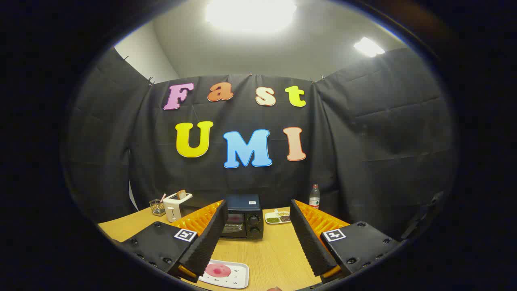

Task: Open the toaster oven, put the food inside, and close the toaster oven door.

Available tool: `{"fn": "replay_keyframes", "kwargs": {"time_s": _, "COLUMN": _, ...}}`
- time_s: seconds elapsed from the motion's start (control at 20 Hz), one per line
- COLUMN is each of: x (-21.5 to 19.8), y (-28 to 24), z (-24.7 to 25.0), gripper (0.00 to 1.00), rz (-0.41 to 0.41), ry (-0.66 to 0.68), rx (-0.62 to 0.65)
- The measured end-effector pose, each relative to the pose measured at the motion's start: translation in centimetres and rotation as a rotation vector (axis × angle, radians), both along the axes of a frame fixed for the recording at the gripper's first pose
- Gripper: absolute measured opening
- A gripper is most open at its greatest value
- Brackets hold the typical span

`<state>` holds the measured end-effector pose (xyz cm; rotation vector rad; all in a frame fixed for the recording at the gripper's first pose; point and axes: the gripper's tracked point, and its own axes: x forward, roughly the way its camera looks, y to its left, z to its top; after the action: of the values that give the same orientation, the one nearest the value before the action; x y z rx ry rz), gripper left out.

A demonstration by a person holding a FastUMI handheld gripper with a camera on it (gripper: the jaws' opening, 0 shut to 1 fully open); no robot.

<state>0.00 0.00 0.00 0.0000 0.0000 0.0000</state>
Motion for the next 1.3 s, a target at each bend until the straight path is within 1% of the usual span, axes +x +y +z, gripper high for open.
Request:
{"fn": "replay_keyframes", "kwargs": {"time_s": 0.8, "x": 0.7, "y": 0.7, "z": 0.2, "gripper": 0.98, "rz": 0.028, "ry": -0.006, "rx": 0.013}}
{"fn": "replay_keyframes", "kwargs": {"time_s": 1.1, "x": 2.0, "y": 2.2, "z": 0.1, "gripper": 0.97, "rz": 0.044, "ry": 0.002, "rx": 0.018}}
{"fn": "replay_keyframes", "kwargs": {"time_s": 1.3, "x": 3.9, "y": 4.2, "z": 0.1, "gripper": 0.97, "rz": 0.063, "ry": 0.007, "rx": 0.022}}
